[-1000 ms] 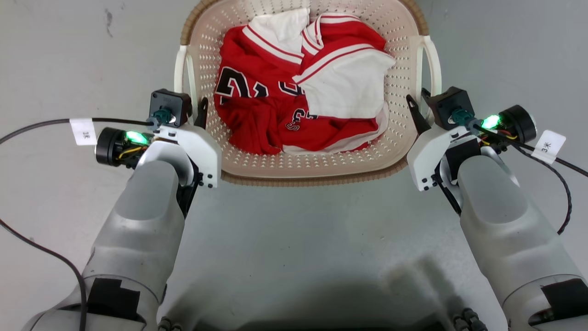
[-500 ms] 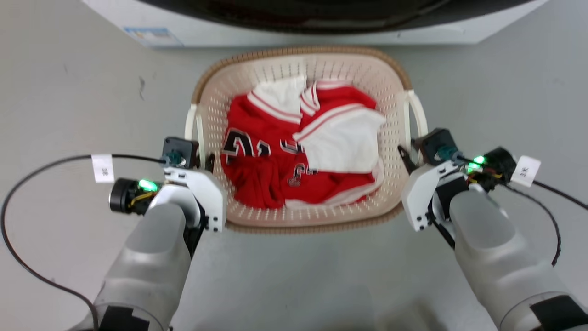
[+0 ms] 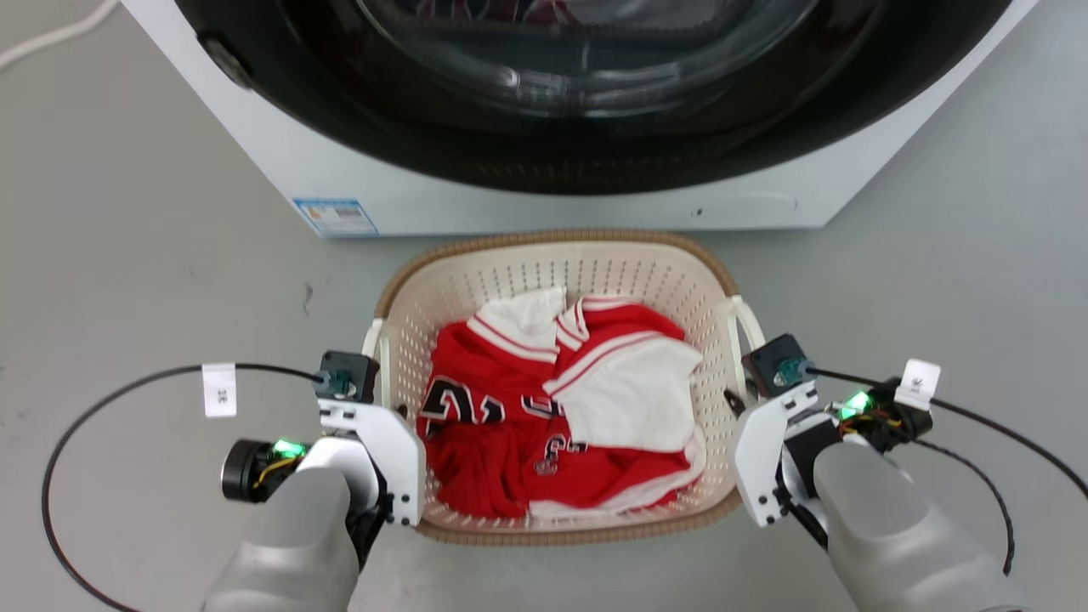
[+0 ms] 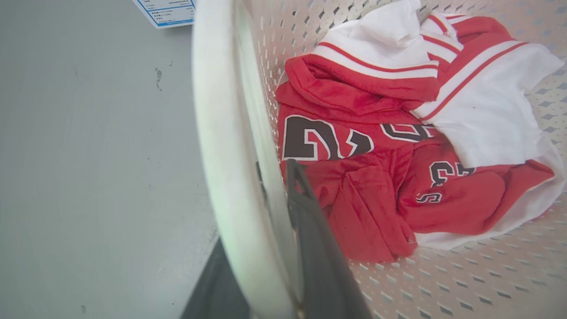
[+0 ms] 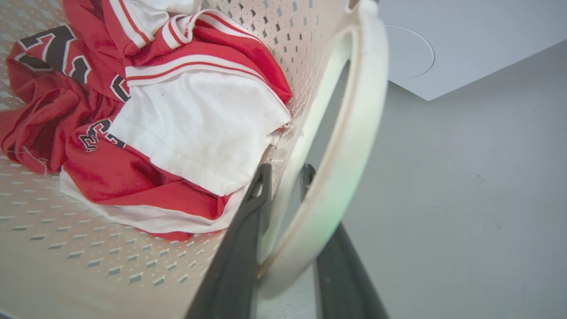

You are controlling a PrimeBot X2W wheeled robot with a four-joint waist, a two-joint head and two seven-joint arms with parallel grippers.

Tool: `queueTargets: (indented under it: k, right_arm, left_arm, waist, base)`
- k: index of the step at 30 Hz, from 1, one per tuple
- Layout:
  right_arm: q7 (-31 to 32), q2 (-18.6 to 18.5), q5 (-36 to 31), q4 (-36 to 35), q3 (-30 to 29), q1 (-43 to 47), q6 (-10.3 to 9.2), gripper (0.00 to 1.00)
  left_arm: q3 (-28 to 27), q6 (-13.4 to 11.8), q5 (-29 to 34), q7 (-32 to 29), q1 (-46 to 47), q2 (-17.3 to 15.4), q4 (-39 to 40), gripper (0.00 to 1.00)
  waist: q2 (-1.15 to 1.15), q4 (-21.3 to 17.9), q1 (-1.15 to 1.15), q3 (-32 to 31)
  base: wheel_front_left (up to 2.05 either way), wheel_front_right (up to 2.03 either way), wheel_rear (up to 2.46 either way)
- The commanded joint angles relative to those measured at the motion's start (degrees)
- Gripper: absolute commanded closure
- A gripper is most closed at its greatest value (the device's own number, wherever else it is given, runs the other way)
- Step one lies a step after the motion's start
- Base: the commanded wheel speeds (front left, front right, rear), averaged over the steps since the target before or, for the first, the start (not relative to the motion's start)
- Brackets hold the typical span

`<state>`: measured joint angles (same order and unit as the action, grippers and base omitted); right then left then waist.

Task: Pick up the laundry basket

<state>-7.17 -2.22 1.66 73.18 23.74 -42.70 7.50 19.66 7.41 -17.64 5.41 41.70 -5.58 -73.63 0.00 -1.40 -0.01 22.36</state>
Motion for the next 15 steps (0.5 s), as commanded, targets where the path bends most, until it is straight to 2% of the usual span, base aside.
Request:
queueTargets:
  k: [1, 6, 15]
  right_arm:
    - [0.4, -1.2, 0.6, 0.4, 0.9, 1.0, -0.02, 1.0]
    - [3.2, -1.2, 5.2, 0.5, 6.0, 4.5, -0.02, 1.0]
    - [5.7, -1.2, 10.8, 0.4, 11.7, 9.1, -0.02, 1.0]
  left_arm:
    - [0.4, 0.1, -0.5, -0.2, -0.8, -1.3, 0.0, 1.0]
    - [3.5, 0.1, -4.6, -2.3, -4.6, -1.8, 0.6, 1.0]
    - [7.4, 0.1, -9.4, -4.4, -10.2, -2.4, 1.6, 1.0]
  waist:
    - [0.0, 0.0, 0.01, -3.0]
    - [0.0, -0.4, 0.01, -9.1]
    - [0.0, -1.2, 0.01, -16.8]
  base:
    - [0.0, 0.0, 0.0]
    - [0.0, 0.0, 0.0]
    - [0.0, 0.0, 0.0]
